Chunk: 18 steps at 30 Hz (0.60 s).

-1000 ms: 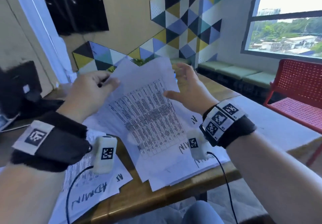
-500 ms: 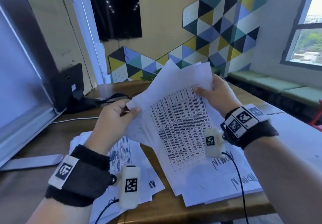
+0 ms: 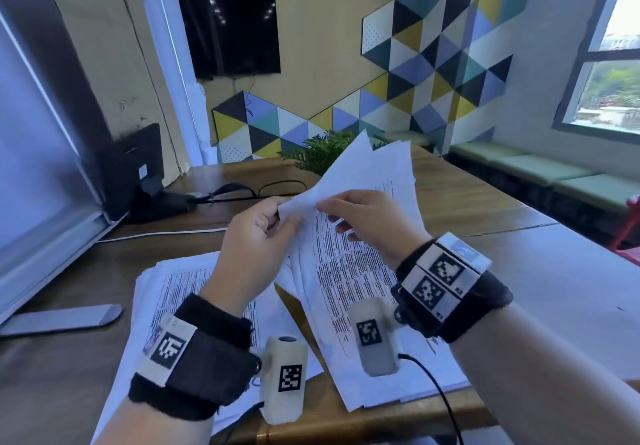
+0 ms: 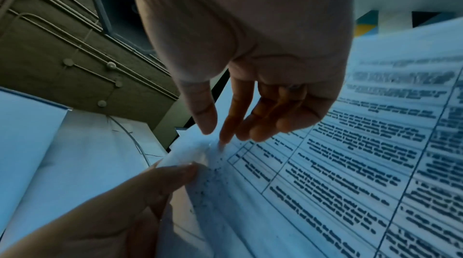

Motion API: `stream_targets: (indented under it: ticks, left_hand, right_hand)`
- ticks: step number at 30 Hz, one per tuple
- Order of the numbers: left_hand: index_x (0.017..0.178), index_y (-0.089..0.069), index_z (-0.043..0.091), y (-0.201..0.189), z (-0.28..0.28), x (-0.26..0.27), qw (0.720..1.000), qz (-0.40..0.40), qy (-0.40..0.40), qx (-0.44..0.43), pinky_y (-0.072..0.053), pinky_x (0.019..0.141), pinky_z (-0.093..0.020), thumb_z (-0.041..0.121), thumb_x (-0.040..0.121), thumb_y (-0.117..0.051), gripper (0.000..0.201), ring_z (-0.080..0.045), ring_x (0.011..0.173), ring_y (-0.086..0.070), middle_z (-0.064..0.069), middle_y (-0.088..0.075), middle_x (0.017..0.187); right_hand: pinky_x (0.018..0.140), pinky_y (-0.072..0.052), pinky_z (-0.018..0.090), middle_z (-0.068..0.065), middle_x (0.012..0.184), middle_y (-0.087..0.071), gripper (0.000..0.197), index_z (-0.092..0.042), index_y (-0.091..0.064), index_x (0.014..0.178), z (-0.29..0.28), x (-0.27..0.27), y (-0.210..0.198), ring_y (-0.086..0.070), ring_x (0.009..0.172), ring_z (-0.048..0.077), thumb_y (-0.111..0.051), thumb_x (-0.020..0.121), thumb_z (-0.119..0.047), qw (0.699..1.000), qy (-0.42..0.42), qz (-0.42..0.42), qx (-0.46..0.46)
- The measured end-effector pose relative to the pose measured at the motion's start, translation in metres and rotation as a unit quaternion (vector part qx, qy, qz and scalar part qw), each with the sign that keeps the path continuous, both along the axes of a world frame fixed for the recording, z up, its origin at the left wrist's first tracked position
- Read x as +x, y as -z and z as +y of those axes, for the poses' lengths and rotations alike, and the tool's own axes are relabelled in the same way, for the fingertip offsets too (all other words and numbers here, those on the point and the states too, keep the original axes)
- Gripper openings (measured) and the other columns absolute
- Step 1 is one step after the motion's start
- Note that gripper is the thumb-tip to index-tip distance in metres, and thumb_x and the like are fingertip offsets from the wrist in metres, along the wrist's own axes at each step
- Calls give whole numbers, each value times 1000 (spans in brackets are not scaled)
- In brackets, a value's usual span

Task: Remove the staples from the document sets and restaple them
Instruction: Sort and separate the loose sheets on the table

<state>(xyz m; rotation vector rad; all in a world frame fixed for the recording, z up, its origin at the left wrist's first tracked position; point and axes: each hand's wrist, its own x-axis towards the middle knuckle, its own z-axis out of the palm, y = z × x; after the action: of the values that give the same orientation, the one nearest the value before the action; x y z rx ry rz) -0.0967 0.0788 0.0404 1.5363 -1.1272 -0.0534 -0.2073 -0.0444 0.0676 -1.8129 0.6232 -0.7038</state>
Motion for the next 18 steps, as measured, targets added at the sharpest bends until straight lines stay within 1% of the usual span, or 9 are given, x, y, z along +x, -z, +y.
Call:
stream_targets:
  ticks: [4, 6, 8, 9, 10, 11, 13, 15, 18]
  left_hand:
    - [104, -71, 31, -1, 3, -2, 999, -21, 20, 14, -52, 83, -31, 14, 96, -57, 24, -4, 92, -66, 15, -74, 94]
    - [104, -71, 33, -1, 4, -2, 999, -29, 32, 14, -54, 89, -39, 16, 97, -56, 24, -8, 97, -67, 13, -73, 98]
    - [103, -71, 36, -1, 4, 0, 998, -34, 42, 17, -54, 87, -49, 24, 95, -56, 21, -20, 94, -68, 7, -74, 96]
    - [101, -71, 37, -2, 3, 0, 998, -34, 45, 20, -55, 84, -49, 27, 93, -55, 21, -25, 90, -67, 3, -73, 93]
    - [99, -71, 38, -2, 2, 0, 998, -36, 40, 20, -56, 79, -43, 28, 92, -56, 19, -29, 87, -66, 1, -72, 89]
    - [96, -70, 38, -3, 1, 0, 999, -40, 28, 13, -53, 74, -34, 28, 92, -59, 16, -25, 85, -65, 2, -71, 86]
    - [95, -71, 35, -5, -2, 0, 999, -50, -10, -5, -45, 67, -20, 28, 91, -64, 10, -8, 78, -61, 11, -70, 84]
    - [90, -72, 33, -7, -5, 0, 998, -53, -30, -15, -41, 60, -9, 27, 91, -64, 10, 0, 72, -58, 20, -70, 77]
    - [82, -69, 37, -7, -8, 2, 998, -56, -36, -11, -39, 59, -4, 23, 93, -62, 19, 8, 68, -55, 32, -65, 70]
  right_hand:
    - [51, -35, 21, -3, 70, -58, 12, -14, -69, 80, -1, 0, -1, -49, 54, 8, -68, 84, -26, 999, -1, -6, 52]
    - [48, -31, 22, -3, 69, -57, 12, -13, -68, 82, 0, 1, -2, -47, 52, 8, -67, 84, -24, 998, -6, 2, 62]
    - [46, -28, 22, -3, 66, -55, 11, -12, -66, 82, 0, 2, -4, -46, 48, 8, -65, 85, -23, 998, -5, 7, 55]
    - [44, -28, 21, -3, 65, -55, 11, -13, -65, 79, 1, 3, -5, -45, 46, 7, -64, 85, -23, 999, -3, 9, 48]
    - [43, -28, 20, -4, 65, -55, 13, -13, -63, 75, 1, 4, -5, -43, 43, 7, -62, 85, -21, 999, -3, 8, 42]
    - [41, -28, 19, -3, 64, -56, 15, -14, -62, 72, 2, 5, -5, -42, 39, 6, -61, 85, -20, 999, -7, 5, 37]
    - [40, -31, 17, -3, 64, -60, 17, -14, -61, 69, 4, 8, -5, -40, 35, 5, -59, 86, -16, 1000, -15, -7, 24]
    - [42, -36, 18, -3, 63, -65, 17, -15, -60, 69, 6, 10, -3, -41, 38, 8, -59, 85, -13, 1000, -18, -20, -7]
    - [41, -38, 19, -2, 65, -69, 18, -18, -57, 66, 8, 10, 0, -42, 39, 9, -59, 84, -11, 998, -11, -25, -56]
